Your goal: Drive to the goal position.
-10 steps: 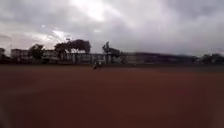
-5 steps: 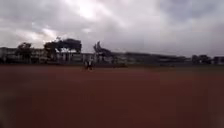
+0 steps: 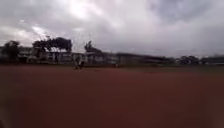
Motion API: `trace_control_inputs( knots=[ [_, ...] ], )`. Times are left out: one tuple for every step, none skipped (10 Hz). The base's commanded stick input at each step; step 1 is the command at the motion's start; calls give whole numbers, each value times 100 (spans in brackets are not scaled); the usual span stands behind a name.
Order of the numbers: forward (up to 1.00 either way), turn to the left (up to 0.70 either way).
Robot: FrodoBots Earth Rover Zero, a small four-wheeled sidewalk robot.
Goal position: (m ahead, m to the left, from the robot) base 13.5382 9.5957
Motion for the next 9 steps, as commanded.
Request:
trace_control_inputs(
  knots=[
    [70, 0],
    [70, 0],
    [70, 0],
    [70, 0],
    [70, 0],
    [70, 0],
    [70, 0],
    [70, 0],
    [70, 0]
  ],
)
